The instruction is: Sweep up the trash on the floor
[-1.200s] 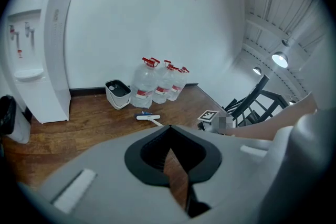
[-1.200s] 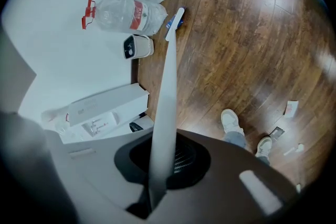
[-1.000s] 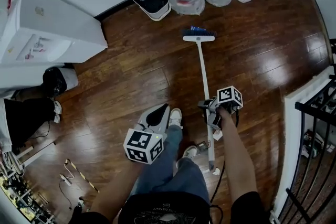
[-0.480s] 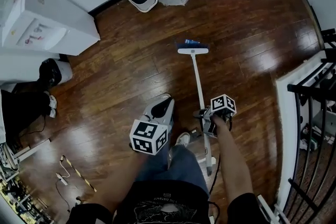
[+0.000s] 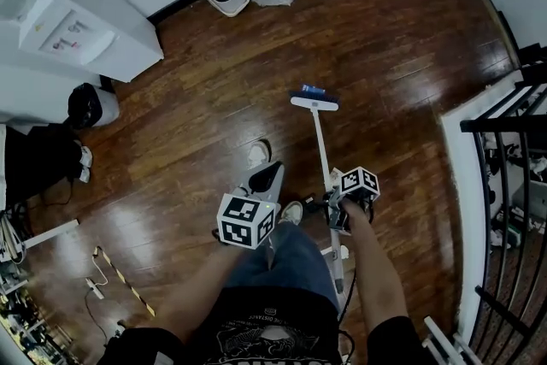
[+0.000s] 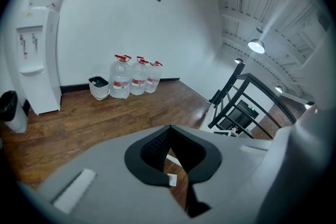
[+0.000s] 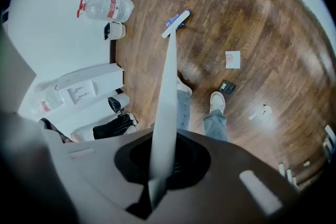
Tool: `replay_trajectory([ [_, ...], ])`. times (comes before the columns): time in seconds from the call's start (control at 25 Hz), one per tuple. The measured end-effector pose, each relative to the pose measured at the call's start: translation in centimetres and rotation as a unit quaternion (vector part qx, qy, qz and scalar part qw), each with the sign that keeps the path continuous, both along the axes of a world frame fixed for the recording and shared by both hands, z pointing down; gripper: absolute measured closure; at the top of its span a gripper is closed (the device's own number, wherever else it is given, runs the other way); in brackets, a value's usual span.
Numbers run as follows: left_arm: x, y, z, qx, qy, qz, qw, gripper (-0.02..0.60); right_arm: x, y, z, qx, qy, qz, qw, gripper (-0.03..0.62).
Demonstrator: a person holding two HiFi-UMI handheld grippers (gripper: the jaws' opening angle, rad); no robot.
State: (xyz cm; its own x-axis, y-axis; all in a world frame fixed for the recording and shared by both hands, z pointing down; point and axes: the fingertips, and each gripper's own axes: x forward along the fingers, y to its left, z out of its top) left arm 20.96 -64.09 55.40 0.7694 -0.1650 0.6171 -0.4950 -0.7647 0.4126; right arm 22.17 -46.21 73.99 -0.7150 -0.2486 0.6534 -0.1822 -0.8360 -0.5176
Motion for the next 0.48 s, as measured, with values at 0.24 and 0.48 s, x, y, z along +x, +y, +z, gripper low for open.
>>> replay_trajectory([
  [0.24, -2.8, 5.0, -0.4, -0.004, -0.008, 0.002, 1.0, 0.577, -1.9, 5.7, -0.4, -0.009, 0.004, -0.005, 1.0, 0.594],
  [0.48, -5.3, 8.1, -0.3, -0.013, -0.012, 0.005, 0.9998, 0.577, -3.9, 9.6, -0.8, -0.017, 0.007, -0.003, 1.0, 0.594],
])
